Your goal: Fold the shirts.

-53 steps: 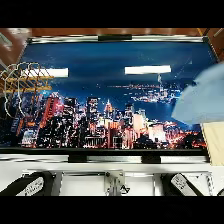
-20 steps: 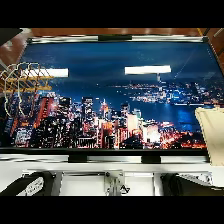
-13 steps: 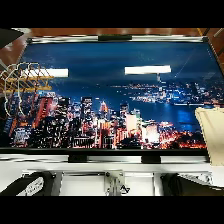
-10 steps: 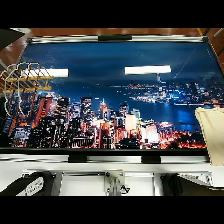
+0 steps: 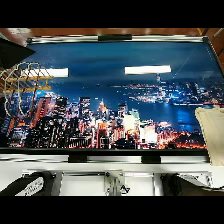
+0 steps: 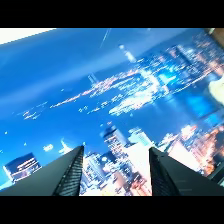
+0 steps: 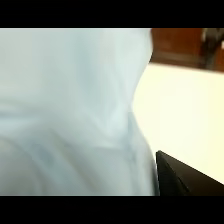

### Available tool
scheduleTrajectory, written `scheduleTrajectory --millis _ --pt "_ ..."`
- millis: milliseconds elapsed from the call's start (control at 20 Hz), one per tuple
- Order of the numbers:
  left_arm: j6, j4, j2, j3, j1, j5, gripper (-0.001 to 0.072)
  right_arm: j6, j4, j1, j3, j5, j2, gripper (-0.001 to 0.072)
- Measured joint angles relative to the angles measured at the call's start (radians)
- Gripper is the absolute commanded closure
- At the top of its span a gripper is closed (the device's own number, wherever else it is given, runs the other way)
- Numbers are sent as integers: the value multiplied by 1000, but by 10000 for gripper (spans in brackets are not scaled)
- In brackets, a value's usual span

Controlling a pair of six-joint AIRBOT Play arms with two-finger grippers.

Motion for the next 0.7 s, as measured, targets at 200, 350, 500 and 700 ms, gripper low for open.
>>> scheduleTrajectory --millis 200,350,500,700 --pt "24 16 -1 -8 0 -4 230 16 44 2 -2 9 51 167" --pt "34 20 -2 -11 0 -4 230 -8 82 5 -5 -17 54 553" --pt "39 20 -2 -12 0 -5 230 -24 168 5 -4 -64 57 635" --pt "40 19 -2 -11 -1 -5 230 -89 259 5 -4 -84 61 637"
